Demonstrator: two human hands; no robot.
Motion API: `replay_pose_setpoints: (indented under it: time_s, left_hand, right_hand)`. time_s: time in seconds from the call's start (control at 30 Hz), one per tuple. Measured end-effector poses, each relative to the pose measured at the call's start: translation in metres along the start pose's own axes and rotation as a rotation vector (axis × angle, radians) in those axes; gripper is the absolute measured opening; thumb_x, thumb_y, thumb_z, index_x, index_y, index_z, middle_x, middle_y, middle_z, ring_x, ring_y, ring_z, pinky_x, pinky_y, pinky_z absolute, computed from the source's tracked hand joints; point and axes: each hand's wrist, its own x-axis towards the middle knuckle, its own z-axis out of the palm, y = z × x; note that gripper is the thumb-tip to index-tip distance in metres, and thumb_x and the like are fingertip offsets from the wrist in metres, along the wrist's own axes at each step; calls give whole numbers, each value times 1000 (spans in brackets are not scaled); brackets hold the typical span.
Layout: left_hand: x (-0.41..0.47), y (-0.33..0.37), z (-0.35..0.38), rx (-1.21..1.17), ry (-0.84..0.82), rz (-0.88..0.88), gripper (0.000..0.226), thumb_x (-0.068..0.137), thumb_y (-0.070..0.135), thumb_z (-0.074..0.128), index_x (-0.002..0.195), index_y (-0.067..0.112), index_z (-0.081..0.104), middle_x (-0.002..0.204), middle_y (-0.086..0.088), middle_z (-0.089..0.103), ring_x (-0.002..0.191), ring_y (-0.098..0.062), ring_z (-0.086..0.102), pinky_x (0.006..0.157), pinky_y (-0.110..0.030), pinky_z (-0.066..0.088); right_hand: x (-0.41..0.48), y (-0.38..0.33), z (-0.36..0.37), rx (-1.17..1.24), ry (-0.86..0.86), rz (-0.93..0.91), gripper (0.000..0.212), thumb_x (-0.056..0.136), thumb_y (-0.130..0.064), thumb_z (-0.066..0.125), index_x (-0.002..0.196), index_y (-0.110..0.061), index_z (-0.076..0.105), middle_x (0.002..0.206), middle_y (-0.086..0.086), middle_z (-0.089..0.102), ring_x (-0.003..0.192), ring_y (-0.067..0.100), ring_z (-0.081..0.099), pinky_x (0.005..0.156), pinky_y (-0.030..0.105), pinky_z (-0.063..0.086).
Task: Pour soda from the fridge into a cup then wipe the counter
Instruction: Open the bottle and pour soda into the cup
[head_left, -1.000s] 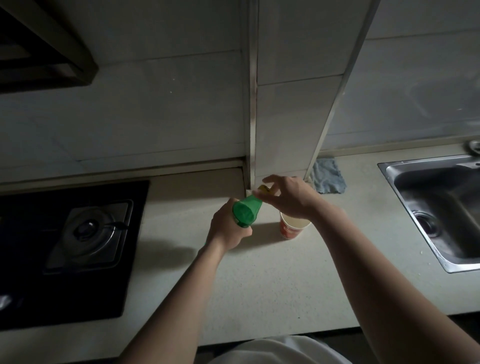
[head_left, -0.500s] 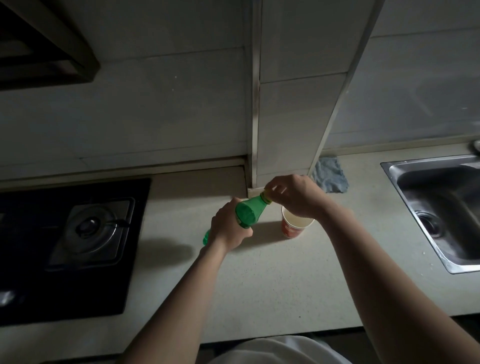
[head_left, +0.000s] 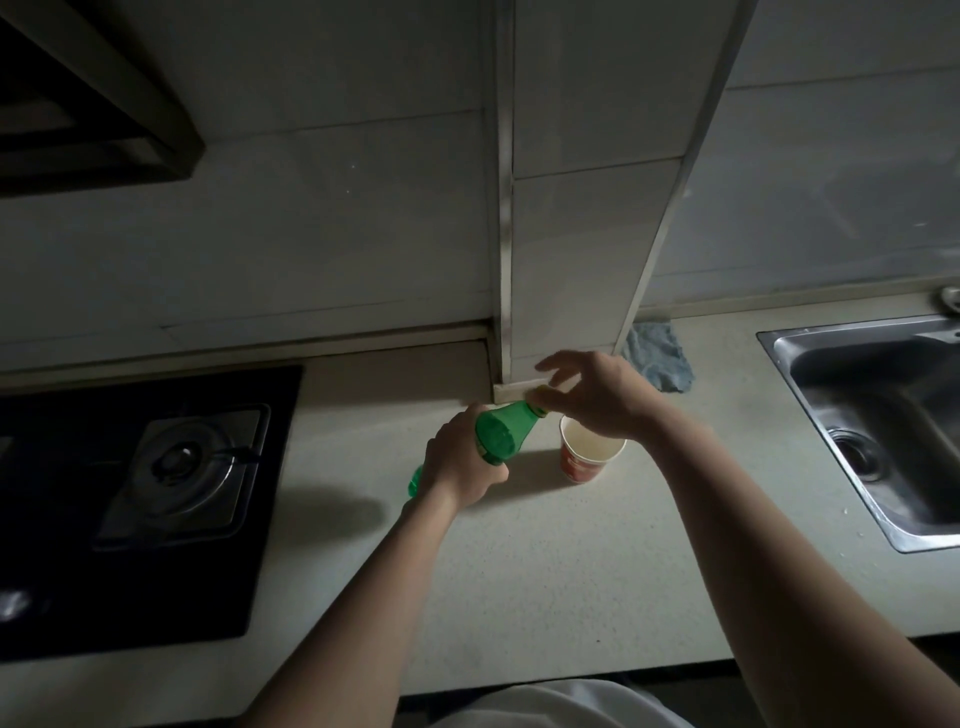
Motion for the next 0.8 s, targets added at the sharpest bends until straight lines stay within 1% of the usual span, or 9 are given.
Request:
replay_pose_setpoints:
  time_s: [0.07,0.13,0.2,0.27,0.33,0.43,0.57,0.67,0.8]
  left_hand:
    - [1,3,0,37,-10,14,44,66,17,71,105,22,53,89,7,60,80,-16,61,78,-42,56]
    - [2,4,0,71,-13,30,39,67,16,71,101,20,53,88,5,60,78,-17,61,76,-43,56]
    - [3,4,-1,62,-9,17,40,66,15,72,100,20,53,87,5,61,78,-18,61,76,-42,56]
    - [3,5,-1,39,1,-8,40,64,16,72,99,22,53,85,6,61,77,-18,61,76,-42,55]
    - [4,7,0,36,-3,-21,39,64,19,72,97,23,51,84,7,60,77,-17,60,76,-41,55]
    - [6,10,0,69,-17,-6,38,65,20,71,97,22,50,85,7,59,78,-17,60,77,-42,55]
    - [7,10,-1,82,-16,-13,38,66,19,72,97,22,51,86,7,59,78,-17,59,77,-42,54]
    - [7,11,0,50,-6,-27,40,63,21,73,96,24,51,84,9,60,77,-15,60,77,-43,55]
    - [9,14,1,48,-11,-32,42,62,23,73,99,26,52,87,9,61,79,-15,60,79,-42,54]
  right_hand:
    - [0,2,0,-16,27,12,28,92,-37,62,108,-15,65,88,-5,68,68,1,64,57,16,52]
    - [-1,4,-3,-9,-4,-11,19,91,-28,65,106,-16,64,91,1,71,70,3,67,62,20,58]
    - [-3,6,-9,-5,-49,-54,30,87,-26,70,116,-22,62,104,-2,70,82,6,69,72,23,59]
    - [-3,6,-10,-18,-43,-31,48,84,-37,71,129,-28,55,113,-5,65,86,8,68,78,26,58]
    - [-3,4,-8,10,-19,31,50,86,-47,65,130,-25,54,110,-4,66,78,7,68,70,24,57]
    - [-2,4,-5,33,17,31,27,93,-35,61,111,-15,63,96,3,71,57,1,66,51,16,52]
    - [-6,8,-13,46,-40,-74,26,90,-18,67,116,-18,64,108,2,70,76,5,69,69,22,59]
    - [-5,7,-14,43,-32,-86,37,88,-29,69,124,-25,61,116,-3,67,87,7,68,80,25,58]
    - [-2,8,-7,32,47,-27,33,92,-38,60,117,-17,62,103,0,69,71,4,66,63,19,56]
